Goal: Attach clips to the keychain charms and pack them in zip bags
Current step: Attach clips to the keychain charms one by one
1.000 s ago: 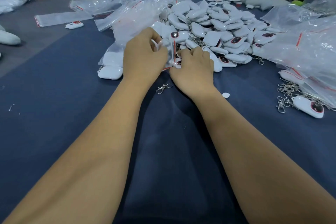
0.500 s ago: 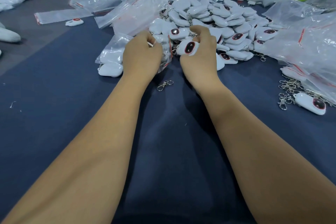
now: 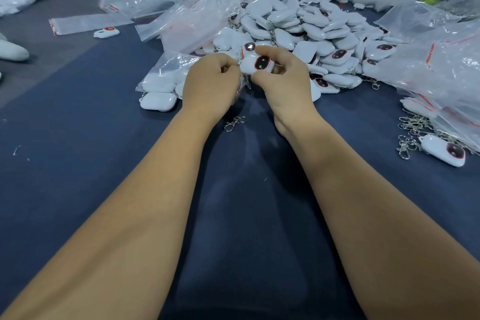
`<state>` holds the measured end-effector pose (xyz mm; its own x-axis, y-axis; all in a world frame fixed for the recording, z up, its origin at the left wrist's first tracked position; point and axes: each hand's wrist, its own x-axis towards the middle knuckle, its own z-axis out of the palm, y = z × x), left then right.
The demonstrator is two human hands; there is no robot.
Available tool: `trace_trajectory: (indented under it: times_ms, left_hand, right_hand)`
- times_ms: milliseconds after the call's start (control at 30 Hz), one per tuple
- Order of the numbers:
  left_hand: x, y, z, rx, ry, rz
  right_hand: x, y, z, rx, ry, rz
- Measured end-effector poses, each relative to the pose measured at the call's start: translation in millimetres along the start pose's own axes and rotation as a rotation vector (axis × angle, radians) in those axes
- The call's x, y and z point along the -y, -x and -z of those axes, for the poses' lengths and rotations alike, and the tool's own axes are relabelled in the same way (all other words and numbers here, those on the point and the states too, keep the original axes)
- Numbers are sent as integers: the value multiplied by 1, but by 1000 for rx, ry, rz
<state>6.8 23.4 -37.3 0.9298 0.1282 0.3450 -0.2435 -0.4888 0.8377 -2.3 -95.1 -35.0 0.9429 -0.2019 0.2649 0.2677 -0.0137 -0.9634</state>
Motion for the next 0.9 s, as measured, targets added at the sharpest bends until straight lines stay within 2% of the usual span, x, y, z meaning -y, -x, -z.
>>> trace_trajectory:
  times_ms: [133, 300, 567, 700, 800, 900]
  left_hand:
    - [-1, 0, -1, 26, 87, 18]
    - [1, -1, -1, 32, 121, 24]
    - [2, -1, 1, 68, 88, 7]
    - [1, -4, 1, -17, 179, 80]
    - [-1, -2, 1, 17, 184, 59]
    - [0, -1, 1, 41, 217, 75]
  right_hand:
    - [0, 0, 2, 48, -111, -22]
    - [0, -2, 3, -10, -169, -110]
    - [-2, 0, -1, 105, -119, -42]
    - [-1, -1, -1, 52, -164, -85]
    - [-1, -1, -3, 96, -226, -127]
    - [-5, 0, -7, 148, -145, -124]
